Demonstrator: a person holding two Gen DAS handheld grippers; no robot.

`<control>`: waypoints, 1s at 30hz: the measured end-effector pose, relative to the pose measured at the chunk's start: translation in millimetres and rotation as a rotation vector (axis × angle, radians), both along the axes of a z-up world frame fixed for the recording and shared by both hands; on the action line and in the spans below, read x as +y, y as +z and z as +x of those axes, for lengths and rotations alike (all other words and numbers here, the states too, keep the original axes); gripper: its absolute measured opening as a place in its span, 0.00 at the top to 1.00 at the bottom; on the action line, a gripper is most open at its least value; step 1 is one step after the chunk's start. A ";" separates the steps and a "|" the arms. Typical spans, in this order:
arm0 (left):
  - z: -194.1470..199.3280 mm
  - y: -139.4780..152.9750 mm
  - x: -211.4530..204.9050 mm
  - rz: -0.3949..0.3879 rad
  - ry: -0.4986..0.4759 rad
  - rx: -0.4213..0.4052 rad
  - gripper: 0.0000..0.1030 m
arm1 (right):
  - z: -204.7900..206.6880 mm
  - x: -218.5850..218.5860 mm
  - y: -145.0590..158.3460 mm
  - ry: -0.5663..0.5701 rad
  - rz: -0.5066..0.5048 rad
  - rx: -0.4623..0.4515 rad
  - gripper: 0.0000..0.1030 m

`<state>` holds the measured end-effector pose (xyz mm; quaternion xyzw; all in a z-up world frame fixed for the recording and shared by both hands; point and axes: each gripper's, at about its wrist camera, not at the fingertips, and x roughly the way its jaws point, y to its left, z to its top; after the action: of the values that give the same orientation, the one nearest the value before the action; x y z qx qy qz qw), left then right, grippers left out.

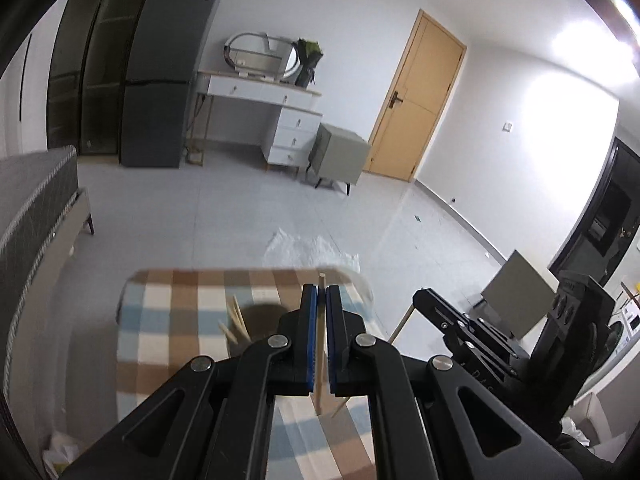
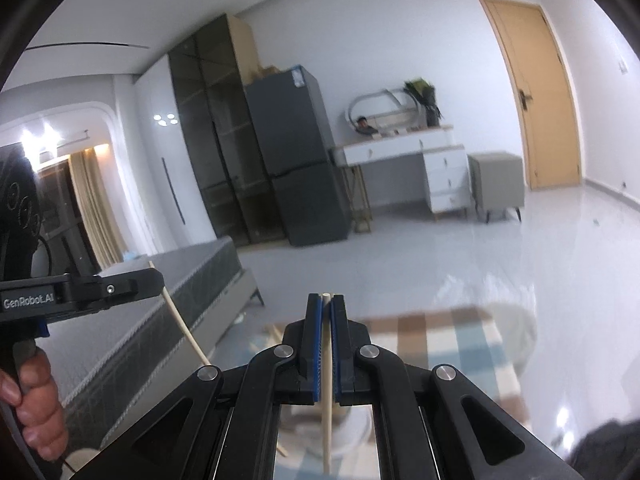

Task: Organize utensils
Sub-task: 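Carry both held chopsticks up and over the utensil holder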

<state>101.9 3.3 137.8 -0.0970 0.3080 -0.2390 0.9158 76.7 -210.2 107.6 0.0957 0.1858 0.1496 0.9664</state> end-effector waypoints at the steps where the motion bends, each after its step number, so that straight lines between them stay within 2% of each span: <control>1: 6.1 6.9 1.2 0.002 0.003 -0.015 1.00 | 6.7 1.7 8.3 0.006 0.000 -0.017 0.97; 5: 31.9 18.7 3.4 0.012 0.018 -0.037 1.00 | 31.9 7.1 30.0 0.016 0.006 -0.062 0.97; 10: 61.8 9.1 -0.5 0.039 0.025 -0.051 1.00 | 68.6 13.3 34.6 0.004 0.028 -0.084 0.97; 16: 84.1 -22.0 -6.4 0.057 0.018 -0.018 1.00 | 98.4 18.9 11.4 -0.021 0.063 -0.067 0.97; 22: 95.2 -48.4 -4.4 0.082 0.031 0.014 1.00 | 109.9 19.9 -18.8 -0.046 0.073 -0.025 0.97; 24: 93.2 -48.8 -2.3 0.089 0.039 -0.013 1.00 | 111.1 19.6 -28.5 -0.051 0.078 -0.011 0.97; 30: 95.4 -49.0 -0.1 0.075 0.038 0.007 1.00 | 110.6 24.2 -38.4 -0.032 0.056 0.009 0.97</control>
<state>197.3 3.2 88.8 -0.0694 0.3182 -0.2095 0.9220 187.4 -186.0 69.2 0.1265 0.1841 0.1388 0.9648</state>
